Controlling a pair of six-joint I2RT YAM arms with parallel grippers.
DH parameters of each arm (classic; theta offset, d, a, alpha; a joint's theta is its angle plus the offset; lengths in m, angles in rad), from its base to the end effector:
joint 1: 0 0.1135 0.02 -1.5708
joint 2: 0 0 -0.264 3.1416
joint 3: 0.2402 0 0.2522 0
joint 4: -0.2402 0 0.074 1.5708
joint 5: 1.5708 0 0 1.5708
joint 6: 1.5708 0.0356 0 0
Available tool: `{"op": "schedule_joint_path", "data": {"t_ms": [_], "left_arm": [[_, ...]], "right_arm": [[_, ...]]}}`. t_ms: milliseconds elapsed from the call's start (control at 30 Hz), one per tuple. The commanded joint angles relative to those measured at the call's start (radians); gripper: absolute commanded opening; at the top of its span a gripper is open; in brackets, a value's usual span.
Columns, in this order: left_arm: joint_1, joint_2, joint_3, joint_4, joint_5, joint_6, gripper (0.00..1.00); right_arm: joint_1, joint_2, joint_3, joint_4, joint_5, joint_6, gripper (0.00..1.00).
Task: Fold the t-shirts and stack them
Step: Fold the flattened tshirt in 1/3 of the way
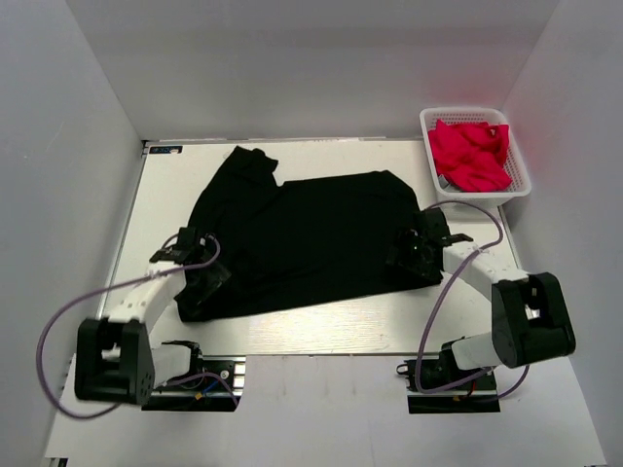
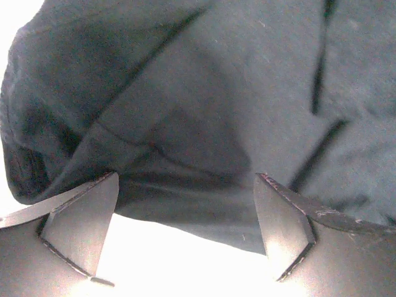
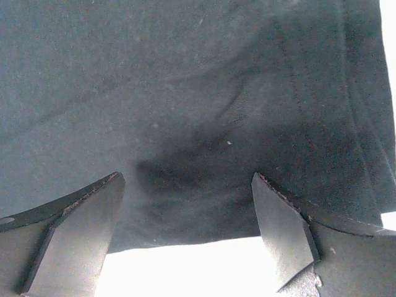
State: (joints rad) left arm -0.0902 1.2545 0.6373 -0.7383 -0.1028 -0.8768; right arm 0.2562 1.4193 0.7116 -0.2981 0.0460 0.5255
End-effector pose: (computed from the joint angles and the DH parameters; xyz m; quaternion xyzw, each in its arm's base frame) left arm 0.1953 -0.0140 0.1647 -0.3856 0.9150 -0.0047 0.1187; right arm 0.2558 0.0653 0.1683 0.1352 0.9506 0.0857 0.2661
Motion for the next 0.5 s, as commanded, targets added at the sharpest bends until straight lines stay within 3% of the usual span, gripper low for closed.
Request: {"op": "schedule_joint_path", "data": {"t_ms": [0,67,167,467], "left_arm": [[-0.014,-0.171,-0.03,-0.11,0.068,-0.056,1.0],[-0.014,-0.264,-0.015,-0.031,0.127,0.01,1.0],[-0.014,-0.277,0.047,0.063,0.202,0.07,1.0],[-0.042,0.078,0.197,0.12,0.268,0.144,1.0]], "right_arm": [[0.031,-0.054,-0.041,-0.133,-0.072,0.027,0.9],[0.046,-0.1,0.004,-0.136,-0.126,0.022,0.9],[0.081,-0.146,0.064,-0.119,-0.129,0.001,0.9],[0.081,-0.112,0.141,-0.11,-0.127,-0.007,0.9]]}}
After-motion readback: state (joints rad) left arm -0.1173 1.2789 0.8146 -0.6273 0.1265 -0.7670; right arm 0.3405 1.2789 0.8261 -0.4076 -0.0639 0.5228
